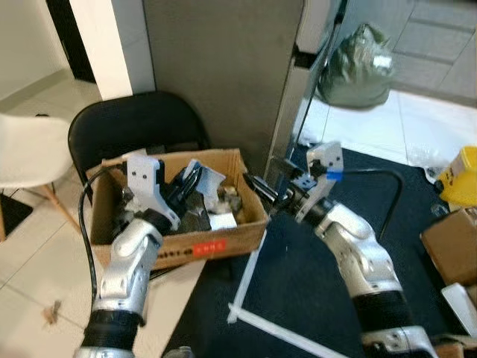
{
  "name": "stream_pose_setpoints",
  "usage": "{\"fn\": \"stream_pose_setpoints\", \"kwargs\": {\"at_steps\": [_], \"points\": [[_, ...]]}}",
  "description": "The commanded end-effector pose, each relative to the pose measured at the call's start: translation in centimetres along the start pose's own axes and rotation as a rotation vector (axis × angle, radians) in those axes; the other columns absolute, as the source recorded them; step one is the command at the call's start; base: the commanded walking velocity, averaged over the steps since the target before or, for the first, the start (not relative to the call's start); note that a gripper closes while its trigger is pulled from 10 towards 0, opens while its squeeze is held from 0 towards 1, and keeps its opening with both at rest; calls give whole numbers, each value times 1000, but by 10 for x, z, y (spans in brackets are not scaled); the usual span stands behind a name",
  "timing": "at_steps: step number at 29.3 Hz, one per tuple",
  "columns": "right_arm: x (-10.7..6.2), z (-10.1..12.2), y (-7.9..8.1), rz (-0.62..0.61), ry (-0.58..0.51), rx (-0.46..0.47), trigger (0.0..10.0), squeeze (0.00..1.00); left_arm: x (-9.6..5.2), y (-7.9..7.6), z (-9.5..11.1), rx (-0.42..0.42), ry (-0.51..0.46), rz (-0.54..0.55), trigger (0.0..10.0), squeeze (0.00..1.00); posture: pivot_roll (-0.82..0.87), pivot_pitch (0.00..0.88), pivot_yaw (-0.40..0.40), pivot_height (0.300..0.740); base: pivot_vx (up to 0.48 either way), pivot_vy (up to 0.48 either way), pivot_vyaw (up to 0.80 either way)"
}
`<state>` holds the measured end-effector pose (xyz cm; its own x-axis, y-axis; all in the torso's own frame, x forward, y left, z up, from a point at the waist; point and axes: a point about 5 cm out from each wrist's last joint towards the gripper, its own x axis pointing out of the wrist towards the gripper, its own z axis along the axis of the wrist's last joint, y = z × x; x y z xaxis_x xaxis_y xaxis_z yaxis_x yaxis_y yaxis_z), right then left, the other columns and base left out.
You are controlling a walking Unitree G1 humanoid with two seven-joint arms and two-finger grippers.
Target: Picking trash to rubbish bin
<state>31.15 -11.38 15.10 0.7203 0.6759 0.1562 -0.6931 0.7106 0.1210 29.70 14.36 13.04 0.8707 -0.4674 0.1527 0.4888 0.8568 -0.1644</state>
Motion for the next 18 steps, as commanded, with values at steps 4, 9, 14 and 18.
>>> {"fn": "stream_pose_setpoints", "kwargs": {"at_steps": [4, 9, 14, 18], "points": [[-5, 2, -5, -13, 4, -30, 10000, 0, 0, -2, 0, 13, 9, -14, 10000, 0, 11, 0, -44, 740, 442, 0, 0], [-5, 1, -5, -2, 8, -35, 10000, 0, -1, -1, -1, 17, 17, -12, 10000, 0, 10, 0, -41, 740, 422, 0, 0], [-5, 2, -4, 1, 3, -34, 10000, 0, -4, 0, -3, 19, 31, -12, 10000, 0, 10, 0, -41, 740, 435, 0, 733], [-6, 2, -5, 4, 3, -51, 10000, 0, -10, 1, -10, 16, 116, -38, 10000, 0, 10, 0, -40, 740, 198, 0, 158]]}}
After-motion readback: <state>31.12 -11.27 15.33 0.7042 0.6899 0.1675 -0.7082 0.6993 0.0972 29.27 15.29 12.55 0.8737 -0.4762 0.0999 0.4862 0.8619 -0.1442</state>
